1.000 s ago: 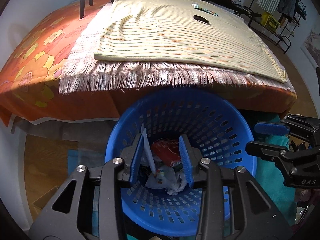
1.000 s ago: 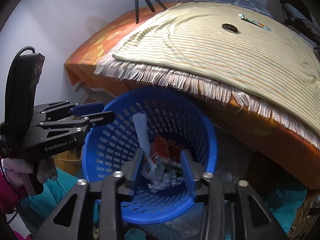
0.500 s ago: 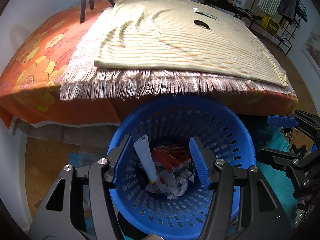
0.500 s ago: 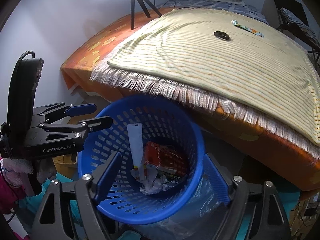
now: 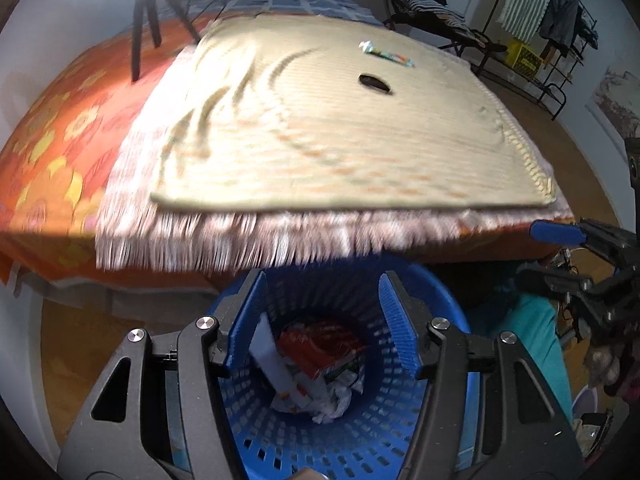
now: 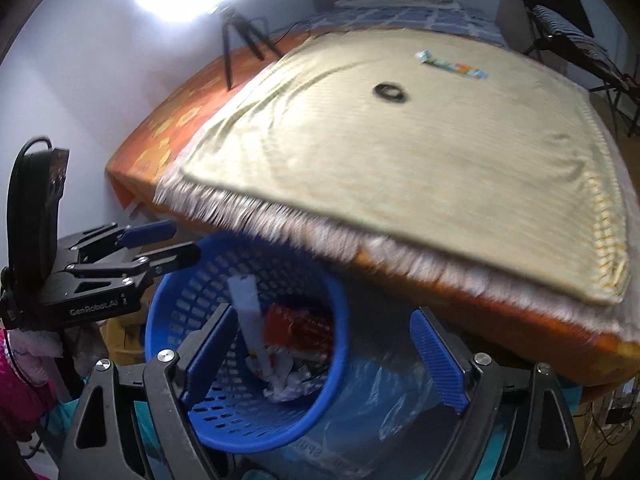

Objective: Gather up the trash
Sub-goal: 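Move both tools back over the blanket toward the black hair tie, then grasp the black hair tie with the left tool while the right tool grasps the blue tube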

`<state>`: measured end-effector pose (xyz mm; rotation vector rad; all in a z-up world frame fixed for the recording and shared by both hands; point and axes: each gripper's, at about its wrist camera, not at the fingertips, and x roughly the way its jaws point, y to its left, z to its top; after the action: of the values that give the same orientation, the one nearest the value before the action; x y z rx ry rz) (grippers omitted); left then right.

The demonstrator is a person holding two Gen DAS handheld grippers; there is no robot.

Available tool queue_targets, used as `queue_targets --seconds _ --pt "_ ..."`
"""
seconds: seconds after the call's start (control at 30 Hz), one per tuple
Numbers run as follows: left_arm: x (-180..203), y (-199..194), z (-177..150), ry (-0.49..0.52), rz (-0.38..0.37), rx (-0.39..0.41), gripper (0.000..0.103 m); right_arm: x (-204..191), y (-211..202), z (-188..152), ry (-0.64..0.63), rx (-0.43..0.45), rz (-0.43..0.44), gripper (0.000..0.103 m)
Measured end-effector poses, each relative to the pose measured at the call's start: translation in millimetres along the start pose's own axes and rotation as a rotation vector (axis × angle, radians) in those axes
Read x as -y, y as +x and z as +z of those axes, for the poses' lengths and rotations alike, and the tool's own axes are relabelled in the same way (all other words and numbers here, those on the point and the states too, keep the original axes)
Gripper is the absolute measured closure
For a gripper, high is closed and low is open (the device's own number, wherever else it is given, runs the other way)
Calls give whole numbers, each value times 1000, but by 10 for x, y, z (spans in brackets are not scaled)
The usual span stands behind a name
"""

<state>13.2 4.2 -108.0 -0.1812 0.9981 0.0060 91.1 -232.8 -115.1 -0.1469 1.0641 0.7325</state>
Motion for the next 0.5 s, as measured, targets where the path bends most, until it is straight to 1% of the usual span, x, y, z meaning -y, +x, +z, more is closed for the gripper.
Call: queue_targets --seconds 0.17,0.27,0.4,0.5 --pt "171 45 323 44 -27 17 43 335 -157 304 27 72 -48 13" --pt "261 119 499 49 -49 18 43 497 -218 502 22 111 -73 13" --pt "366 251 720 53 -68 13 43 642 -241 758 2 140 -102 13" --pt "434 340 866 62 -75 12 43 755 -217 962 -14 146 -101 13"
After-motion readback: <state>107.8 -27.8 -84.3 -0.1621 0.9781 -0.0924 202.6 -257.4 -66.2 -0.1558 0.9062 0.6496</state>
